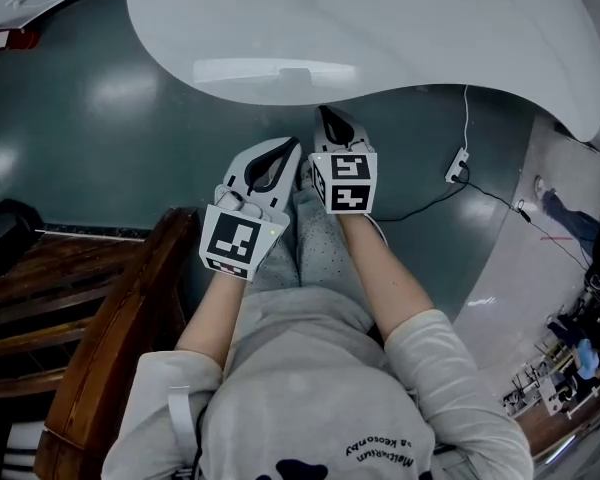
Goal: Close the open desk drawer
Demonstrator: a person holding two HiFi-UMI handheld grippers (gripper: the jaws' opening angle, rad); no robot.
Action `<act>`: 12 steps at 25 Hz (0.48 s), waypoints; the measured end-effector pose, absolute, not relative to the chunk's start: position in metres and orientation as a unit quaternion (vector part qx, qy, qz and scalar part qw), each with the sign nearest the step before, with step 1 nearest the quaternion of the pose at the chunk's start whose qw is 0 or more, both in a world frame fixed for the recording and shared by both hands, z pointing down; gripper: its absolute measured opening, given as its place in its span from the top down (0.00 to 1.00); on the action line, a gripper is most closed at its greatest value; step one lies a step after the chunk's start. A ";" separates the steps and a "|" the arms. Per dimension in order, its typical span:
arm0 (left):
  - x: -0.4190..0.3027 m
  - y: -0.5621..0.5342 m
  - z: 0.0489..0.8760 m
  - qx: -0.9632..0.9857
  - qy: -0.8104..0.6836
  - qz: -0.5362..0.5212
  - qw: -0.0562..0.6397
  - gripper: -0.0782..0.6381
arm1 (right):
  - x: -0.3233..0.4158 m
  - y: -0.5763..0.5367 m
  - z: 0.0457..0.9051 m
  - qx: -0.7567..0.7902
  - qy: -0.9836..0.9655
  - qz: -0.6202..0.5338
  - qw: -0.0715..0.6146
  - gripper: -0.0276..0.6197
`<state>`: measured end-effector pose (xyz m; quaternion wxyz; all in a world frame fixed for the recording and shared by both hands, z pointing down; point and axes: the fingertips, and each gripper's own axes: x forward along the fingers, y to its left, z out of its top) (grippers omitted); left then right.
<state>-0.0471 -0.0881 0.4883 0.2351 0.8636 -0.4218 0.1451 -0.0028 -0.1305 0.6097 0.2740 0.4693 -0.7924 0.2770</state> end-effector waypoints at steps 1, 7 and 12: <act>-0.046 -0.087 0.484 0.865 -0.422 0.143 0.232 0.88 | 0.000 -0.127 0.604 0.472 -0.792 0.279 0.269 0.93; -0.039 -0.083 0.454 0.870 -0.427 0.133 0.206 0.88 | 0.012 -0.119 0.555 0.480 -0.805 0.256 0.236 0.93; -0.037 -0.077 0.429 0.869 -0.438 0.123 0.196 0.88 | 0.011 -0.115 0.507 0.471 -0.826 0.230 0.208 0.93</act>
